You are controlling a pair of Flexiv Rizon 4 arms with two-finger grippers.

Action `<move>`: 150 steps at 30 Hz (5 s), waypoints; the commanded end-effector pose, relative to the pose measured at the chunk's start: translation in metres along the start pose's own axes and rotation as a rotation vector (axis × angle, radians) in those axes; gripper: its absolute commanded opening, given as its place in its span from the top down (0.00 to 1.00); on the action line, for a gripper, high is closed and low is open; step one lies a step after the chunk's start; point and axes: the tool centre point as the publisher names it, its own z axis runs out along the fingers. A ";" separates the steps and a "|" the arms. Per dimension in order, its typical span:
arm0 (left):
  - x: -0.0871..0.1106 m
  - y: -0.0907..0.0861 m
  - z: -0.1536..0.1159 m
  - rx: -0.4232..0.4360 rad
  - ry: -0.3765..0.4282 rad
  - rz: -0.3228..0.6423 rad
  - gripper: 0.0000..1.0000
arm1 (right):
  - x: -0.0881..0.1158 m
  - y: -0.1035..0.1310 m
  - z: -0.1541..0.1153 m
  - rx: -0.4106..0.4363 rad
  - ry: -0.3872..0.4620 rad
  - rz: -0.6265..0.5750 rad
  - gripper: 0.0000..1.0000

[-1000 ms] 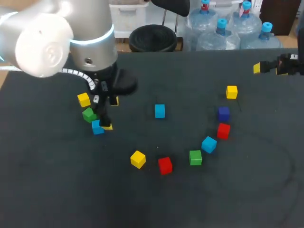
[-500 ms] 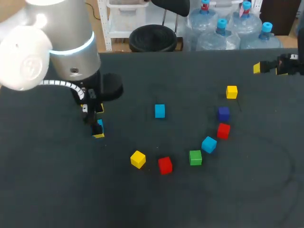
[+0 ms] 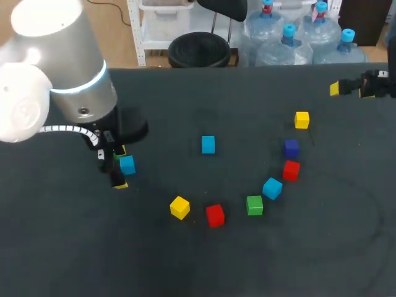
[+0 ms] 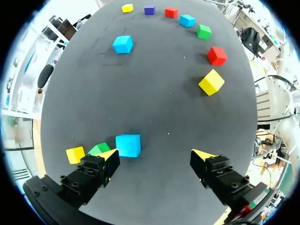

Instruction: Place the blue cubes, place green cubes on the blue cubes, place the yellow cubes on the green cubes, then place the red cubes on the yellow cubes, and place purple cube on the red cubes.

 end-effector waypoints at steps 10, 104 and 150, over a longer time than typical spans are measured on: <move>0.001 0.017 0.009 -0.001 -0.009 0.008 0.00 | 0.000 0.000 0.000 0.002 -0.001 0.000 0.00; -0.090 0.101 0.024 0.059 0.015 0.258 1.00 | 0.000 0.000 0.000 0.002 -0.001 0.000 0.00; -0.138 0.076 0.044 0.081 -0.001 0.181 1.00 | 0.000 0.000 0.000 0.002 -0.001 0.000 0.00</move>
